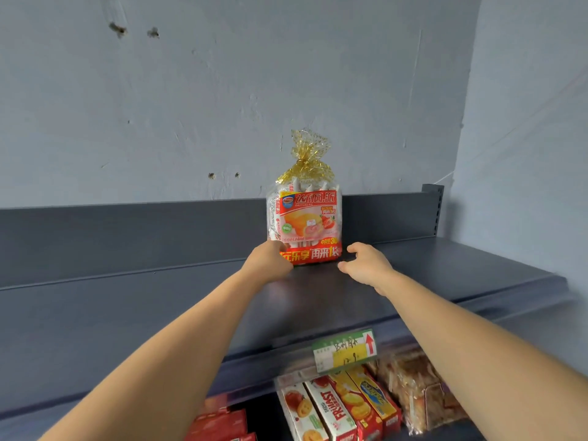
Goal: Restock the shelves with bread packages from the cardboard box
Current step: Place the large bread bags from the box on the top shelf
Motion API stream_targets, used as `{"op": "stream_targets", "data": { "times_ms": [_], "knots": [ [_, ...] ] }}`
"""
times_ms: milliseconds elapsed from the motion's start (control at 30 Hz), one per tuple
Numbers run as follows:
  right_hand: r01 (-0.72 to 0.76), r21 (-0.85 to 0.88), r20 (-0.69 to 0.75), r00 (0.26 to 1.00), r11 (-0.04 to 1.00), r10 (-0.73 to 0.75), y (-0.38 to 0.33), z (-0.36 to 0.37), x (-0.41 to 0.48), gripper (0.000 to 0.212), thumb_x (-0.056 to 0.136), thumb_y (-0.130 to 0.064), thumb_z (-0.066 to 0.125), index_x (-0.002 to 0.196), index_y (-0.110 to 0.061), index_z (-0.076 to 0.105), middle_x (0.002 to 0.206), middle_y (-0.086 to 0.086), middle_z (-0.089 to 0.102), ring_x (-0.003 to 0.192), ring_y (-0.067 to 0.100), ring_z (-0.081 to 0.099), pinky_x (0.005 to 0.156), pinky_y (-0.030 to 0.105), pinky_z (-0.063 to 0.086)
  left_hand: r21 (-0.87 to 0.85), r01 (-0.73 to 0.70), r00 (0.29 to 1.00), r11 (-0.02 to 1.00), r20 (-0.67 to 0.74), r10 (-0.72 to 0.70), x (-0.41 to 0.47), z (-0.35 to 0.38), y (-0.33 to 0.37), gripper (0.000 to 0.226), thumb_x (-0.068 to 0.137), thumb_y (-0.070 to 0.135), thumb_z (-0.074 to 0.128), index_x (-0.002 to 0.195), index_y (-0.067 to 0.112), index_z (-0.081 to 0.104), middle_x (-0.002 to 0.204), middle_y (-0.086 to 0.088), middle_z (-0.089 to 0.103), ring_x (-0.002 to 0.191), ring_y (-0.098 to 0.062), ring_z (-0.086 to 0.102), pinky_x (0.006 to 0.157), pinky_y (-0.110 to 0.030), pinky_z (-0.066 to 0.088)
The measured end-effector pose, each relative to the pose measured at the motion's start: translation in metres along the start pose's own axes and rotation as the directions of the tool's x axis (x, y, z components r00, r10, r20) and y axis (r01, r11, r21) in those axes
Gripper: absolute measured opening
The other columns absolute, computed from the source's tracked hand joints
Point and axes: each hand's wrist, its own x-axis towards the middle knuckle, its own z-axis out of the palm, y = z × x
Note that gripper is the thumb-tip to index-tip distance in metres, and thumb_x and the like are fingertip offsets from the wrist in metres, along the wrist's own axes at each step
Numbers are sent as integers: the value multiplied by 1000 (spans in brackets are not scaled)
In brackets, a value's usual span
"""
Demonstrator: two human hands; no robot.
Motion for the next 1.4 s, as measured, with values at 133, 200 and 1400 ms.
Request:
{"op": "stream_targets", "data": {
  "times_ms": [133, 200, 1400],
  "knots": [
    [-52, -84, -58, 997, 995, 48, 5, -14, -26, 48, 94, -25, 58, 139, -15, 46, 143, 5, 48, 130, 25, 46, 106, 38, 41, 86, -145, 989, 986, 33, 143, -13, -2, 1, 42, 88, 14, 55, 130, 12, 54, 127, -7, 59, 112, -24, 56, 81, -29, 46],
    [-93, -111, -99, 992, 989, 82, 5, -18, -41, 45, 94, -26, 57, 138, -16, 49, 142, 5, 49, 129, 26, 46, 105, 37, 41, 106, -208, 978, 972, 53, 204, -19, -4, 0, 37, 89, 14, 54, 126, 11, 56, 123, -7, 60, 107, -24, 57, 78, -28, 44],
    [-523, -388, -168, 850, 759, 500, 36, 14, -500, 42, 94, -27, 53, 134, -16, 52, 142, 5, 48, 129, 25, 46, 104, 33, 40, 138, -744, 630, 654, 471, 617, -373, 36, -40, 26, 90, 15, 53, 115, 9, 57, 116, -15, 61, 107, -32, 56, 83, -38, 46]
  ]
}}
